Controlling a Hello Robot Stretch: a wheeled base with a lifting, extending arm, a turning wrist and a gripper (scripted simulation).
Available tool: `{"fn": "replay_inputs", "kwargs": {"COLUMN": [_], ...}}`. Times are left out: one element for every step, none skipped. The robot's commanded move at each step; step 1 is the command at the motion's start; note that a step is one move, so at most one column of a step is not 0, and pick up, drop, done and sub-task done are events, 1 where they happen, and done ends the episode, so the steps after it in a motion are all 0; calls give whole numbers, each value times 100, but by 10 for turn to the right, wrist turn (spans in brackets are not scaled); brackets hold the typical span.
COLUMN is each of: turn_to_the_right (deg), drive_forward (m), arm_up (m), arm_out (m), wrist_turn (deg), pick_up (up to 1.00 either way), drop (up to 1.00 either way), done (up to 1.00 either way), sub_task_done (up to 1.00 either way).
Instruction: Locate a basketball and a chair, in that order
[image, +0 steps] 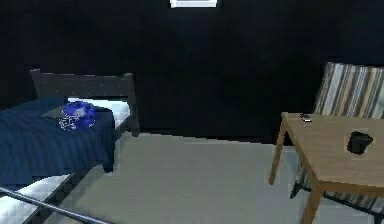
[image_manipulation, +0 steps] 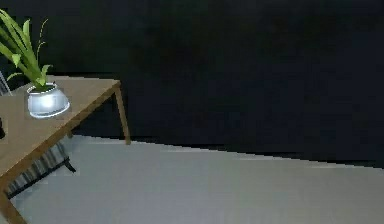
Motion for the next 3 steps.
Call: {"fn": "replay_inputs", "kwargs": {"turn_to_the_right": [0,450,0], "drive_forward": [55,0,0], "arm_up": [0,0,0], "arm_out": [0,0,0], "wrist_turn": [0,0,0], "pick_up": [0,0,0], "drop": [0,0,0], "done": [0,0,100], "sub_task_done": [0,0,0]}}
